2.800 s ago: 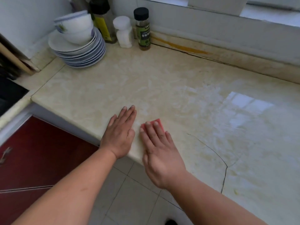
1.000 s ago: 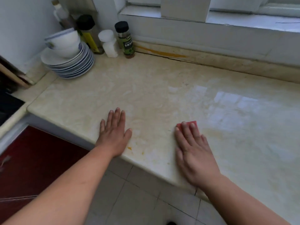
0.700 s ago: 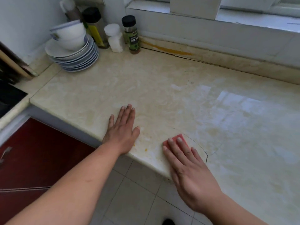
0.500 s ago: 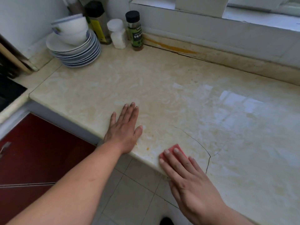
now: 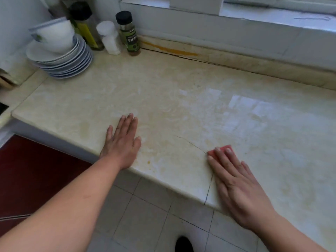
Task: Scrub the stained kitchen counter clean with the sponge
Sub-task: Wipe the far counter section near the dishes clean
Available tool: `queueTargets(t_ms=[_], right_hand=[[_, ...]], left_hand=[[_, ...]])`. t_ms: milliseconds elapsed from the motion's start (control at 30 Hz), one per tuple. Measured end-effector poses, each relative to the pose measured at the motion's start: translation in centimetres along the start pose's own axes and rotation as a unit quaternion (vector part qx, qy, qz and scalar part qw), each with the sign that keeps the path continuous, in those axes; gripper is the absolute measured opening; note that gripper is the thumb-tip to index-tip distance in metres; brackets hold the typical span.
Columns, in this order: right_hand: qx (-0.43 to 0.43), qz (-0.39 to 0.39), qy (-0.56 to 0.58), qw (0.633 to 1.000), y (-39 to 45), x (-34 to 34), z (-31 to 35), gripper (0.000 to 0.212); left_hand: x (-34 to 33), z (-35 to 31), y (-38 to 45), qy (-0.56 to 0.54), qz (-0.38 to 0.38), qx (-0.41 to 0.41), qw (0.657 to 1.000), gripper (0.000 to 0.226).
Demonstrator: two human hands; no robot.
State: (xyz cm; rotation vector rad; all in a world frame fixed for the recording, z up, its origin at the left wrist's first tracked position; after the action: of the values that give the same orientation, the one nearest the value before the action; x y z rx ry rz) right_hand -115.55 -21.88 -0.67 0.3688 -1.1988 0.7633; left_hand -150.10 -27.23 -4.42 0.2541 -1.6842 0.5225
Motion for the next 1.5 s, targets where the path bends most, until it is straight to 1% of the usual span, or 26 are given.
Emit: queueTargets(t_ms=[100, 167, 300, 400, 467, 533, 600, 633, 733, 800, 833, 900, 967, 1033, 1100, 1167, 1267, 1333, 1400, 1433, 1500], right_hand=[[-0.068, -0.017, -0.004, 0.998, -4.5, 1.1, -4.7, 0.063], [-0.1, -0.021, -0.011, 0.995, -6.4, 1.2, -6.6, 0.065], [-0.132, -0.034, -0.021, 0.99, -7.6, 0.6, -7.6, 0.067], [-0.152, -0.052, -0.03, 0.987, -7.4, 0.2, -6.9, 0.07], [-0.127, -0.053, -0.038, 0.99, -6.7, -0.1, -5.6, 0.069], [-0.078, -0.033, -0.038, 0.996, -5.0, -0.1, -3.8, 0.067], [-0.033, -0.015, -0.025, 0.999, -1.6, 0.0, -2.3, 0.064], [-0.027, -0.014, -0.018, 0.999, 0.7, 0.1, -1.9, 0.063], [-0.056, -0.029, 0.002, 0.998, 8.1, 0.6, -1.7, 0.066], [-0.078, -0.03, 0.011, 0.996, 10.9, 0.5, -1.8, 0.068], [-0.076, -0.029, 0.01, 0.997, 11.2, 0.4, -1.8, 0.069], [-0.044, -0.03, 0.008, 0.999, 9.2, 0.3, -1.2, 0.068], [-0.001, -0.028, 0.007, 1.0, 4.6, 0.4, -0.6, 0.066], [0.024, -0.007, -0.004, 1.0, -0.5, 0.2, -1.2, 0.064], [0.005, -0.01, -0.018, 1.0, -3.5, 0.8, -4.3, 0.063], [-0.072, -0.023, -0.033, 0.997, -3.8, 1.7, -8.7, 0.066], [-0.188, -0.056, -0.037, 0.98, -0.4, 2.8, -13.3, 0.068], [-0.228, -0.074, -0.033, 0.97, 3.2, 2.8, -13.4, 0.073], [-0.215, -0.068, -0.014, 0.974, 7.1, 2.4, -10.9, 0.075], [-0.187, -0.06, -0.007, 0.981, 8.7, 2.1, -8.9, 0.074], [-0.089, -0.041, -0.009, 0.995, 10.1, 1.3, -4.3, 0.071]], left_hand=[[-0.2, -1.1, -0.1, -0.009, 0.01, 0.009, 1.0, 0.073], [-0.3, -3.9, -0.5, -0.009, 0.018, -0.021, 1.0, 0.074], [-1.1, -12.6, -2.1, -0.002, 0.037, -0.111, 0.993, 0.074], [-1.7, -15.8, -2.9, 0.012, 0.031, -0.138, 0.99, 0.075], [-1.9, -15.8, -3.0, 0.016, 0.032, -0.135, 0.99, 0.076], [-2.0, -15.5, -2.9, 0.021, 0.029, -0.136, 0.99, 0.076], [-2.1, -15.5, -2.8, 0.022, 0.026, -0.135, 0.99, 0.079], [-2.1, -15.6, -2.8, 0.022, 0.027, -0.134, 0.99, 0.081], [-2.1, -15.5, -2.8, 0.016, 0.024, -0.13, 0.991, 0.082], [-2.1, -15.5, -2.6, 0.014, 0.02, -0.131, 0.991, 0.081], [-2.1, -15.5, -2.7, 0.014, 0.02, -0.132, 0.991, 0.081], [-2.1, -15.5, -2.8, 0.013, 0.021, -0.134, 0.991, 0.08], [-2.0, -15.5, -2.8, 0.013, 0.02, -0.136, 0.99, 0.08], [-1.9, -15.5, -2.8, 0.012, 0.022, -0.137, 0.99, 0.079], [-1.9, -15.6, -3.0, 0.016, 0.023, -0.139, 0.99, 0.078], [-1.8, -15.6, -3.0, 0.012, 0.025, -0.137, 0.99, 0.078], [-1.7, -15.7, -3.0, 0.016, 0.024, -0.135, 0.99, 0.078], [-1.8, -15.6, -3.1, 0.019, 0.026, -0.134, 0.99, 0.079], [-1.8, -15.6, -3.0, 0.02, 0.024, -0.133, 0.991, 0.079], [-1.7, -15.6, -3.0, 0.019, 0.023, -0.133, 0.991, 0.08], [-1.7, -15.6, -3.0, 0.016, 0.023, -0.133, 0.991, 0.08]])
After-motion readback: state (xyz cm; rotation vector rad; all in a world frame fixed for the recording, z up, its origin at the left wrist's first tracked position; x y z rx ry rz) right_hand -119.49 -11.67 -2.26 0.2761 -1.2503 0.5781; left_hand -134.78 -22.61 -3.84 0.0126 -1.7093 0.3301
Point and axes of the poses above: each hand's wrist, its own y-axis towards the middle knuckle, its own x-axis out of the back of the hand, z = x × y, the point moved 8 cm from there along y, towards the middle knuckle, and after that the axes turned 4 degrees about -z, right-handed, at the moved point
